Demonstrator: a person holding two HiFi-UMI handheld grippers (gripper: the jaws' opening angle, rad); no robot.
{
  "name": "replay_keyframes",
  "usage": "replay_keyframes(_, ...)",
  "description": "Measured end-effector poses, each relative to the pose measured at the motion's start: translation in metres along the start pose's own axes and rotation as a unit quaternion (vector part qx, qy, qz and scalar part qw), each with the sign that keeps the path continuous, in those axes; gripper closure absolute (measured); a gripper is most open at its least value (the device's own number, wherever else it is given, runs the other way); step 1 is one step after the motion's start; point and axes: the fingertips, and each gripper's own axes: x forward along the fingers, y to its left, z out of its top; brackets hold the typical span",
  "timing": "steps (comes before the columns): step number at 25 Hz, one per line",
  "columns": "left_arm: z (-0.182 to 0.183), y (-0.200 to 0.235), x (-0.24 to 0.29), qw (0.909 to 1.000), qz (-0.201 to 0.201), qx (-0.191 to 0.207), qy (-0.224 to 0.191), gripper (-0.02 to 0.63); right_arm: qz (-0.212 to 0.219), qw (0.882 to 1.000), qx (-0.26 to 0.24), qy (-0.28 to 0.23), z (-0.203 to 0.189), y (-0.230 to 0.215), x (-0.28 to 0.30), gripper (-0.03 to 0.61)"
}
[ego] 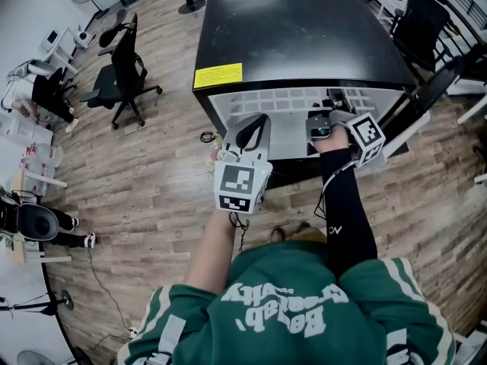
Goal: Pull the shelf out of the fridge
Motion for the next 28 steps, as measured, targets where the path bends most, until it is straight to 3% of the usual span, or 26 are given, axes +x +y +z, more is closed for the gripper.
replay_keyframes(28, 0.006, -0.019, -0.027, 0.9999, -0.001, -0.002, -0.014, 0.597, -0.002, 1.000, 0.001, 0.012, -0.003, 0.001, -0.031, 0.535)
